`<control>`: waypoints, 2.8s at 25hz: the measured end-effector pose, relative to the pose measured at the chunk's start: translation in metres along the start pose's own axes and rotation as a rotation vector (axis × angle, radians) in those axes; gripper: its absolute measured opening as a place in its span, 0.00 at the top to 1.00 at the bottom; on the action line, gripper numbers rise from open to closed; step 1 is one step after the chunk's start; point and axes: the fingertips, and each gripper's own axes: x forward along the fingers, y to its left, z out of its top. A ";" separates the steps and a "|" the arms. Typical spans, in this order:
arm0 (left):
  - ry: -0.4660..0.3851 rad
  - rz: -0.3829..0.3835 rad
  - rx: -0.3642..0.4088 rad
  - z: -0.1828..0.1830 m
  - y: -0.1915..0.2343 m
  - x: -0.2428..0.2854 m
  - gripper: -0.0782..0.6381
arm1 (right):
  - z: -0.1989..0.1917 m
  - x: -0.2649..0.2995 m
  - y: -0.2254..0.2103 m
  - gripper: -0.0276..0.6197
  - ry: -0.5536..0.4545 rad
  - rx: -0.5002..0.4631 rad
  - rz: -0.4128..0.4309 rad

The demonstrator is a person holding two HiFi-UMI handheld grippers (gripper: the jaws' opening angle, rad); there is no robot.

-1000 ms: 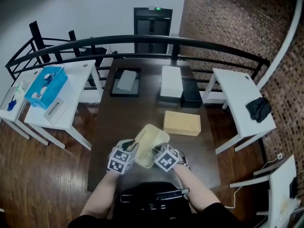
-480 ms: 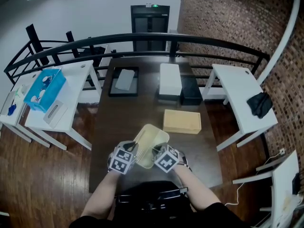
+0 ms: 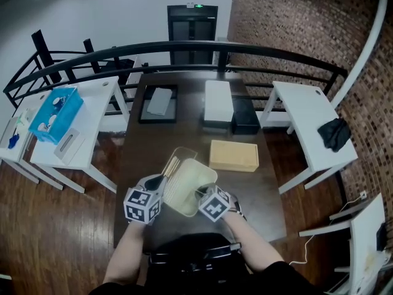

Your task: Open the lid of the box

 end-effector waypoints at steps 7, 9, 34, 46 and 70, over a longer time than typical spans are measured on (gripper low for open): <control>0.038 0.225 -0.040 -0.030 0.084 -0.048 0.89 | -0.002 0.001 0.000 0.91 0.004 -0.001 -0.001; 0.073 0.299 -0.055 -0.054 0.104 -0.063 0.89 | -0.002 0.001 -0.001 0.91 0.000 0.001 -0.003; 0.030 0.465 -0.266 -0.159 0.097 -0.100 0.66 | -0.009 0.002 -0.007 0.89 -0.020 0.042 -0.055; -0.424 0.322 -0.216 0.003 0.061 -0.162 0.78 | 0.019 -0.109 -0.050 0.89 -0.521 0.275 -0.099; -0.461 0.140 -0.204 0.023 0.022 -0.165 0.89 | -0.075 -0.249 -0.090 0.95 -0.911 0.570 -0.429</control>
